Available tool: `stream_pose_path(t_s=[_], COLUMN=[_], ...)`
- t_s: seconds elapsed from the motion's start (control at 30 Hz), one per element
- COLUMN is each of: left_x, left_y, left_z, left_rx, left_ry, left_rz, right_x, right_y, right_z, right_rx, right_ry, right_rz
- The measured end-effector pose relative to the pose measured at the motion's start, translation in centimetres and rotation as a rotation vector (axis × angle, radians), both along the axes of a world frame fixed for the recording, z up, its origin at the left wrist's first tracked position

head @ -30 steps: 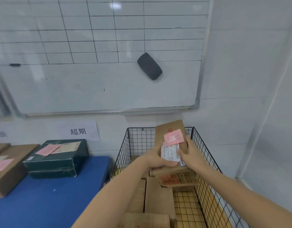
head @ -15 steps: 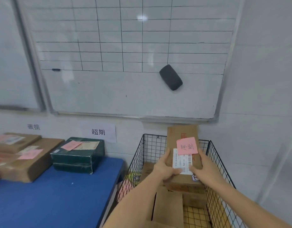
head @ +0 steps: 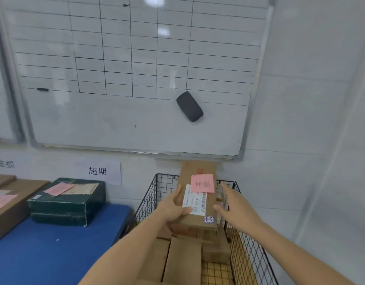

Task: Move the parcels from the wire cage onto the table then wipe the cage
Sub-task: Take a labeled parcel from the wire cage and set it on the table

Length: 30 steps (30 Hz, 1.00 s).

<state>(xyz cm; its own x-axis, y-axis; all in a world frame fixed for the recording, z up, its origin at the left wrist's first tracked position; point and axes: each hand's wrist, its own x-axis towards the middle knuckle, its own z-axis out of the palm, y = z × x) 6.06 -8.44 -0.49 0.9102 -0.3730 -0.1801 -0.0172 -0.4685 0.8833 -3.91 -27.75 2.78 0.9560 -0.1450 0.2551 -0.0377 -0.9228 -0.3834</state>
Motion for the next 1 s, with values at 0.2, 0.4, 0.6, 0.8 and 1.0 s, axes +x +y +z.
stream_pose_path(t_s=[0.2, 0.4, 0.6, 0.8, 1.0], left_x=[0.2, 0.6, 3.4, 6.4, 8.4], left_y=[1.5, 7.4, 17.5, 27.3, 29.9], left_z=[1.6, 5.4, 10.4, 8.1, 4.5], left_rx=[-0.016, -0.069, -0.103, -0.109, -0.035], left_ry=[0.009, 0.039, -0.024, -0.029, -0.025], left_rz=[-0.046, -0.084, 0.000, 0.126, 0.089], right_x=[-0.7, -1.0, 0.6, 3.4, 5.7], right_y=[2.0, 7.4, 17.3, 26.5, 32.8], right_z=[1.5, 2.8, 7.1, 7.3, 3.4], right_rx=[-0.203, -0.186, -0.050, 0.005, -0.041], right_ry=[-0.059, -0.184, -0.308, -0.336, -0.098], right_rz=[0.013, -0.028, -0.084, -0.015, 0.062])
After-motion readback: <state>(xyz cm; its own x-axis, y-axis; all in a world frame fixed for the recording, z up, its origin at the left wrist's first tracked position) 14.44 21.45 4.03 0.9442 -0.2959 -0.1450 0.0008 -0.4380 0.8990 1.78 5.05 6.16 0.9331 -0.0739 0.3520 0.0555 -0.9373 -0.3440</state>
